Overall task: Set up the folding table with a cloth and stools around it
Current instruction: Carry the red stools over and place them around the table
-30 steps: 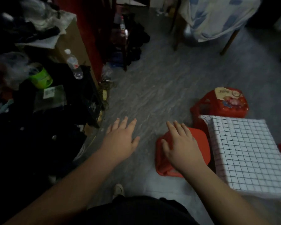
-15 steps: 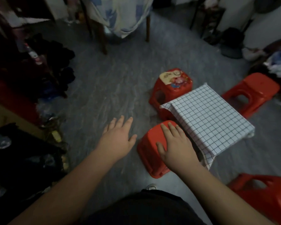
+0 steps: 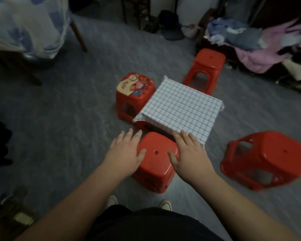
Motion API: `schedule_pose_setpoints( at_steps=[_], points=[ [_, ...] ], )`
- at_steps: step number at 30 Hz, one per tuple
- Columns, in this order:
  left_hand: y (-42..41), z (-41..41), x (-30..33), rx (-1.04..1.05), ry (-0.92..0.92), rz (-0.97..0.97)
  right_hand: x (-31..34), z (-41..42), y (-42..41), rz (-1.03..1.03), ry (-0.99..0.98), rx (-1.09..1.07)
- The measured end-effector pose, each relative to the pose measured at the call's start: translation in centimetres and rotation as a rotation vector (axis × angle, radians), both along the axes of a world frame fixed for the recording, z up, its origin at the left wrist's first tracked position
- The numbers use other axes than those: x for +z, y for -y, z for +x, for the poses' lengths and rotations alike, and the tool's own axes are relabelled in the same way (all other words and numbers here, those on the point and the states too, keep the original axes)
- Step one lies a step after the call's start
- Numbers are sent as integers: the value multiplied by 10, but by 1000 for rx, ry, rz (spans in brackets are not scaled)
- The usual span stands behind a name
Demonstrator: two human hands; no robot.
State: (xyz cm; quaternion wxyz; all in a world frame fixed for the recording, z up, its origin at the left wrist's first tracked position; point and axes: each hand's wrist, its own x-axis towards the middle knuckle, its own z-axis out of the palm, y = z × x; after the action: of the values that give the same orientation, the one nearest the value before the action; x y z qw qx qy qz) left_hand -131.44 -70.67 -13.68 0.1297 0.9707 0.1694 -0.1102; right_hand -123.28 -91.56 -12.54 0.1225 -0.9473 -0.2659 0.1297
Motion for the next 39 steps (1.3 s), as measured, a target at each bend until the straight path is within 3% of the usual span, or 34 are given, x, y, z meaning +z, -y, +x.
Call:
schedule_pose_setpoints(
  at_steps=[12,17,23,29,33,39],
  points=[
    [-100,93,-45,-538,-139,-21,-35,-21,-85,37,-96,-592],
    [-116,122,-85,-693,-165,18,-70,-33,-125,78,-160,-722],
    [-108,140,-185,-658,-231,-54,-165,-16,-117,33,-235,-757],
    [-93,146,-338,-632,-220,-103,-329,9,-98,15,-339,-753],
    [-91,134,-435,-509,-286,-90,-426,20,-94,-16,-346,-670],
    [-95,111,-497,-429,-252,-67,-490,10,-99,-97,-301,-665]
  ],
)
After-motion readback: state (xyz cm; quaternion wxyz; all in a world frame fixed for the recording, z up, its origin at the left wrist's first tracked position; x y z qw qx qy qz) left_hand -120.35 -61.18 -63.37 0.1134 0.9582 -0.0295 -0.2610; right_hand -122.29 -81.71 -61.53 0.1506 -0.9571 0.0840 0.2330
